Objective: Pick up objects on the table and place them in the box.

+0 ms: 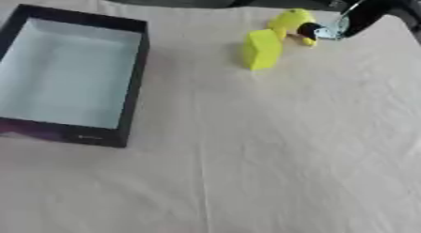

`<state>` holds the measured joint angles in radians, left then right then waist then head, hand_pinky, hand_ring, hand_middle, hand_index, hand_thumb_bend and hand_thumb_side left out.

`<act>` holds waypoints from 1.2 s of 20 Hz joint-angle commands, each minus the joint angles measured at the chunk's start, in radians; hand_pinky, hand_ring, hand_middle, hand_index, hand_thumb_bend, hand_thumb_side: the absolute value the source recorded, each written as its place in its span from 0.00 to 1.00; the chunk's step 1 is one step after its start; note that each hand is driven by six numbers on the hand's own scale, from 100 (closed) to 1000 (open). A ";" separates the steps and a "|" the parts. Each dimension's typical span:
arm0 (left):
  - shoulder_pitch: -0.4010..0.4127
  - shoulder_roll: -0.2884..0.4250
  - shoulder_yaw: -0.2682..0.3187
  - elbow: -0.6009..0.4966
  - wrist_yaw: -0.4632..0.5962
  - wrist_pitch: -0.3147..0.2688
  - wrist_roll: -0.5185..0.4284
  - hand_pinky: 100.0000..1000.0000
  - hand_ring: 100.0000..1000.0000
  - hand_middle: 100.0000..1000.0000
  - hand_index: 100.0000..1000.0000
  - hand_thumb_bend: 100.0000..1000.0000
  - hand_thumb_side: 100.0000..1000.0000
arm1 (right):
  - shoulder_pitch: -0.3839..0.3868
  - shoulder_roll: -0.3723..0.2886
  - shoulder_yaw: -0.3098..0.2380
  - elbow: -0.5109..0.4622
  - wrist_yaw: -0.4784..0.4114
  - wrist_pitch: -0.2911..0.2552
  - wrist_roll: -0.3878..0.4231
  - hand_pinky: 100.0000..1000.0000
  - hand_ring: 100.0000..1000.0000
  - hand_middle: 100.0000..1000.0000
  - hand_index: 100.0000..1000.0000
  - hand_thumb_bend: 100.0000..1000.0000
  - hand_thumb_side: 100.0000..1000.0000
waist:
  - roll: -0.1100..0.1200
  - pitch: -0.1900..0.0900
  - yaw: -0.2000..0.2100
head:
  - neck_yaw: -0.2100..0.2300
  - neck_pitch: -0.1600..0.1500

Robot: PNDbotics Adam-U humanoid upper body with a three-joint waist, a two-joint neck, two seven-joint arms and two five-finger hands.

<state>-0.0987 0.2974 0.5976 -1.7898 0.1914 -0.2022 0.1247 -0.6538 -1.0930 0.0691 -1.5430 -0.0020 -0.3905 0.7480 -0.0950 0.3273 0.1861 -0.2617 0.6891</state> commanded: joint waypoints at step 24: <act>-0.022 -0.001 0.001 -0.014 -0.001 -0.003 -0.005 0.61 0.51 0.68 0.71 0.14 0.52 | -0.081 0.068 0.052 0.056 0.063 -0.017 0.080 1.00 1.00 1.00 0.91 0.10 0.23 | -0.010 0.023 0.029 | -0.010 -0.021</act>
<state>-0.1152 0.2804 0.5944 -1.7892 0.1915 -0.2027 0.1235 -0.7214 -1.0028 0.1303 -1.4876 0.0549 -0.3791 0.7957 -0.1086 0.3654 0.2141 -0.2677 0.6812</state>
